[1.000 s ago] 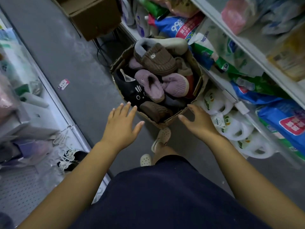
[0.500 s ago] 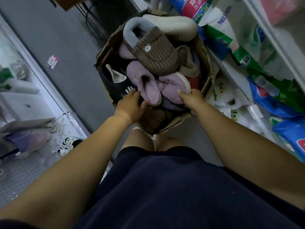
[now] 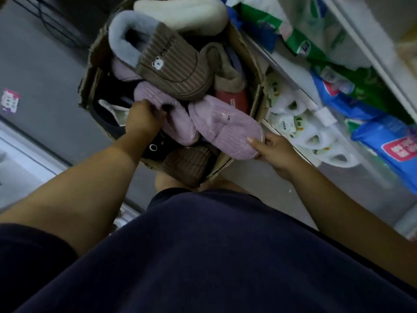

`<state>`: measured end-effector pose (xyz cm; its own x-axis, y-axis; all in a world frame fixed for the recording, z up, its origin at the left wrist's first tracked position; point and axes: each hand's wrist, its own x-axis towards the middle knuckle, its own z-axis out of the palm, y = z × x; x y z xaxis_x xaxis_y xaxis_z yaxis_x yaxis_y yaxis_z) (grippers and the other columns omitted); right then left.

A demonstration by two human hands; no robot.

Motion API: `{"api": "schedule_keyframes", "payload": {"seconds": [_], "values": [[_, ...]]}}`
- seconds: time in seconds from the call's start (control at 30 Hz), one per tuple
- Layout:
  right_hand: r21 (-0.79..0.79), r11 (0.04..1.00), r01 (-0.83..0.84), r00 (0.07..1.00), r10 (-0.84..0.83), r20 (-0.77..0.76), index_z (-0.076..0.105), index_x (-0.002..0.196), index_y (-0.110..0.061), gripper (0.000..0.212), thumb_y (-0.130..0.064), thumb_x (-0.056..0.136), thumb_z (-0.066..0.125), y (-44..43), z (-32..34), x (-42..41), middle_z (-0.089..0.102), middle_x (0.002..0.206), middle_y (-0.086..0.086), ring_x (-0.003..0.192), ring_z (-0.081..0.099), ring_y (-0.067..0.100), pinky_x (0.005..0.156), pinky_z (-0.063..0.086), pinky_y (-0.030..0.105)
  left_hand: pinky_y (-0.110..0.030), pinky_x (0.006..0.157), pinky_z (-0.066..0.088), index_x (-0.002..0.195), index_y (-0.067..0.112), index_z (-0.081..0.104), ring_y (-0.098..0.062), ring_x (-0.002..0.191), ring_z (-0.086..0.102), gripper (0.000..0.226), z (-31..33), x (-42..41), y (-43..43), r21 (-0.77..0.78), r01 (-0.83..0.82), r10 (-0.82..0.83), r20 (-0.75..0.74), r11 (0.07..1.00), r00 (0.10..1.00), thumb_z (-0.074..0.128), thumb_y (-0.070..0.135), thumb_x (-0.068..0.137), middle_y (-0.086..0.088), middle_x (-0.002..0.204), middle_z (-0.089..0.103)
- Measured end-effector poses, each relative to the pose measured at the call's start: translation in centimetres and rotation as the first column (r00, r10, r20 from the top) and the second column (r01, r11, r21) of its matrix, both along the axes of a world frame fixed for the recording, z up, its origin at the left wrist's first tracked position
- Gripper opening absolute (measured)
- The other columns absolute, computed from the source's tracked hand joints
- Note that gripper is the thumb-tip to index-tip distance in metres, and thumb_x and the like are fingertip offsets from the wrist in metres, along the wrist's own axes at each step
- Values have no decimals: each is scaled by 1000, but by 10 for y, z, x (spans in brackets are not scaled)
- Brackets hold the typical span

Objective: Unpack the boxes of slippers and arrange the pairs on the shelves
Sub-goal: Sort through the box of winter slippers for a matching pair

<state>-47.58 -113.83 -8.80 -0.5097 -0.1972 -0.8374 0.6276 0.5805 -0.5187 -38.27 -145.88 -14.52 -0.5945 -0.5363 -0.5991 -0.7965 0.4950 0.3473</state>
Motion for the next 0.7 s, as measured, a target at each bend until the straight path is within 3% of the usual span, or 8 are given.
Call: {"api": "schedule_keyframes", "payload": {"seconds": [0.1,0.2,0.27,0.33,0.43,0.57,0.7], "values": [[-3,986,167,982,-166,94,68,113,-14,25,-26,92,71,3,8,31,74,114,7,108,70,25,98,55,45,-42,65,41,71,2,58,-39,79,62,33,-6,8,-8,15,-28,29,-51,999,998,62,24,95,-24,78,63],[-14,961,277,953,-273,132,68,107,-17,15,-25,95,65,-3,22,54,74,110,2,100,71,18,91,58,36,-43,60,41,57,12,44,-28,63,51,40,-5,18,-14,70,-107,117,-157,992,981,65,17,91,-13,62,51],[-31,949,314,941,-307,141,67,106,-19,12,-25,97,63,-7,32,63,75,106,-2,93,71,12,80,59,27,-34,57,37,54,18,39,-15,56,44,46,6,25,-14,122,-144,168,-223,982,960,65,13,91,-2,55,45],[-55,931,360,923,-347,163,66,107,-18,11,-22,97,62,-11,41,68,76,100,-5,89,72,10,74,58,22,-24,53,38,58,12,46,0,46,44,40,21,35,-12,191,-184,230,-259,964,938,64,11,94,1,56,48],[-100,897,431,888,-402,224,65,111,-16,17,-20,95,64,-18,53,78,75,104,-2,93,71,12,82,57,27,-7,49,38,77,-8,62,7,46,50,29,46,45,-13,251,-211,285,-309,945,908,66,13,96,-13,70,63],[-146,844,516,841,-466,277,63,122,-14,57,-35,71,78,-29,64,96,72,121,5,107,68,17,99,50,34,-19,57,47,84,-8,64,-3,55,56,26,79,48,-19,334,-204,333,-394,920,856,67,15,96,-16,75,67],[-203,822,532,839,-479,258,62,123,-16,68,-35,64,88,-34,68,115,70,125,6,110,68,19,99,50,35,-17,51,45,84,0,60,1,51,54,16,108,54,-31,355,-96,268,-473,930,840,67,9,95,-4,70,60]]}}
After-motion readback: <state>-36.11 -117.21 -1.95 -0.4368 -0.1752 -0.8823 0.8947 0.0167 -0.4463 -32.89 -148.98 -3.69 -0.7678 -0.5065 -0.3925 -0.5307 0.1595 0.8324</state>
